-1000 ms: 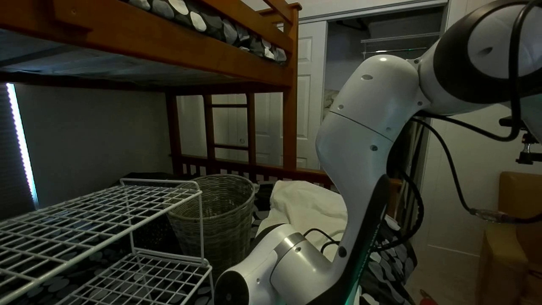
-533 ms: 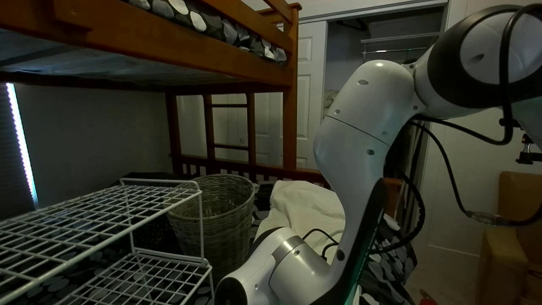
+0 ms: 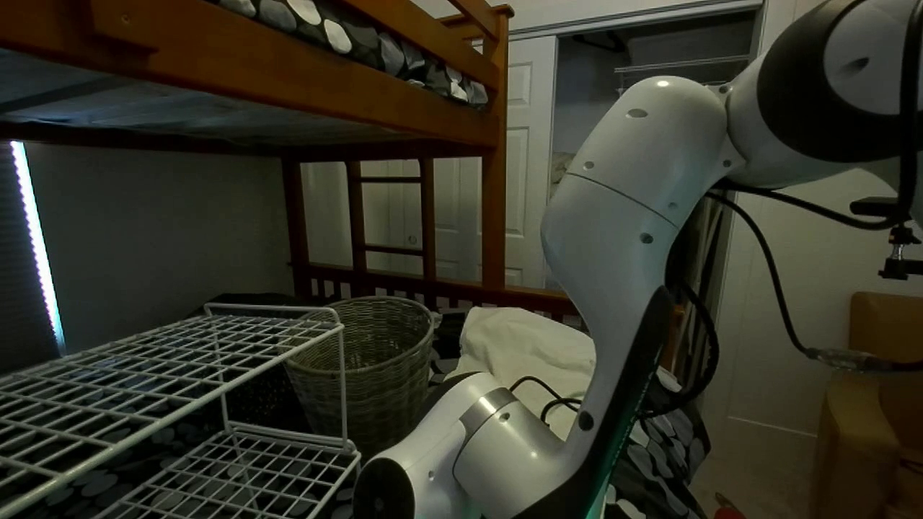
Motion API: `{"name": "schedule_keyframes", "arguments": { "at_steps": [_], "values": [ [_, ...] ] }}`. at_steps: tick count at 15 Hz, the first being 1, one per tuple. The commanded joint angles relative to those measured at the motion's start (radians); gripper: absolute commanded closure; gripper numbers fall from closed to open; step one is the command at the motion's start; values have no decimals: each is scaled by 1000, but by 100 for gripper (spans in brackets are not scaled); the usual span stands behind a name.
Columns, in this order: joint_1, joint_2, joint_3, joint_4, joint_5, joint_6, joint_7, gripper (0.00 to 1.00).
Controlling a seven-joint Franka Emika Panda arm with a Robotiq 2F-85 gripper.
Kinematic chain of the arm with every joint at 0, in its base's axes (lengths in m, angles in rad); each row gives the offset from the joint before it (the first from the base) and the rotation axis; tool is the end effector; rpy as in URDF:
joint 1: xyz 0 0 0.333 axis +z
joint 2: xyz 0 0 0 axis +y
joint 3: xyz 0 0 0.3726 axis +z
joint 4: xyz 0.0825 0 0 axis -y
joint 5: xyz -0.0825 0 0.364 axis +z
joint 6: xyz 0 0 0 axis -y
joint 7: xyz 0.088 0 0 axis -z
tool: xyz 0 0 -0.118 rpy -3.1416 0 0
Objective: Fold the towel three times
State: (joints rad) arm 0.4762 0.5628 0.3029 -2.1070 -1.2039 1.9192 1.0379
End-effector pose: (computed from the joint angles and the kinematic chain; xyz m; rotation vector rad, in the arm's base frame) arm 0.4374 0.3219 0.1955 2.1203 0.6651 0.2897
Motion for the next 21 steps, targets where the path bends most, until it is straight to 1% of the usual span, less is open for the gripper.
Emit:
{"name": "schedule_keyframes", "arguments": {
  "at_steps": [1, 3, 6, 11, 14, 16, 18, 20, 21],
  "values": [
    [-32, -141, 47, -105, 35, 50, -76, 100],
    [-43, -227, 77, -157, 49, 99, -136, 100],
    [-38, -303, 116, -183, 88, 180, -233, 100],
    [-13, -362, 160, -186, 141, 350, -392, 100],
    [-6, -384, 174, -193, 177, 451, -486, 100],
    [-17, -411, 170, -219, 244, 480, -544, 100],
    [-37, -460, 160, -269, 345, 492, -609, 100],
    [-56, -523, 141, -326, 461, 446, -667, 100],
    [-75, -571, 123, -369, 516, 450, -681, 100]
  ]
}}
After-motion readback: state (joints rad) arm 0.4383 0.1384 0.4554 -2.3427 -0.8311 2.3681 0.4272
